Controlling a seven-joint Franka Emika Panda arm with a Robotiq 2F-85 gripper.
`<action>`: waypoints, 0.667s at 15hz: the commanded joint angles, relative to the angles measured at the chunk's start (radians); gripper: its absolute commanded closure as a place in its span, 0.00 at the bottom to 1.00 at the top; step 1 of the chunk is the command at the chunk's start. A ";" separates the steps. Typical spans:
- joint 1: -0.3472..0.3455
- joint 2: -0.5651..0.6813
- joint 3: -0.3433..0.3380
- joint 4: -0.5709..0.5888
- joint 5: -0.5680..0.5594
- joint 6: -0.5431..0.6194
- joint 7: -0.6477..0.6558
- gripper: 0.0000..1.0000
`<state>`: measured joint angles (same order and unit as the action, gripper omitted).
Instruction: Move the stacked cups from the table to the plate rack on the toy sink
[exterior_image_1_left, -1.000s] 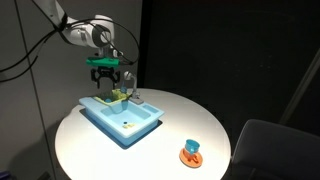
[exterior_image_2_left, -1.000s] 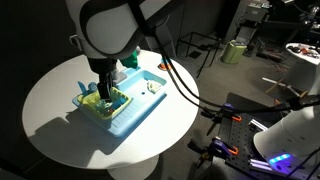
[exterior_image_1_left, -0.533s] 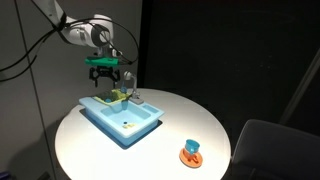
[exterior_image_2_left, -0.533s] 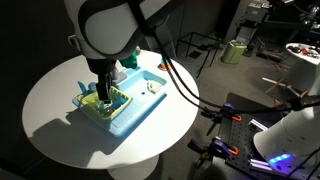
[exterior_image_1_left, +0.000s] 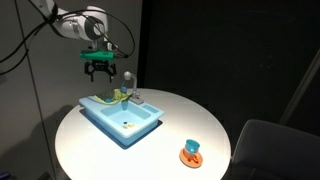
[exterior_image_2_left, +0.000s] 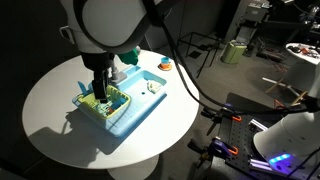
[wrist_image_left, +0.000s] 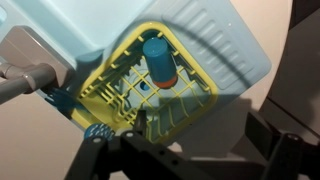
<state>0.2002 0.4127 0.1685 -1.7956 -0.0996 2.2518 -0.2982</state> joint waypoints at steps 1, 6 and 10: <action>-0.003 -0.105 0.008 -0.104 -0.009 0.027 0.037 0.00; 0.001 -0.237 0.012 -0.237 -0.013 0.041 0.072 0.00; -0.001 -0.361 0.016 -0.367 0.008 0.051 0.115 0.00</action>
<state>0.2060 0.1702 0.1777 -2.0365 -0.0996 2.2768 -0.2328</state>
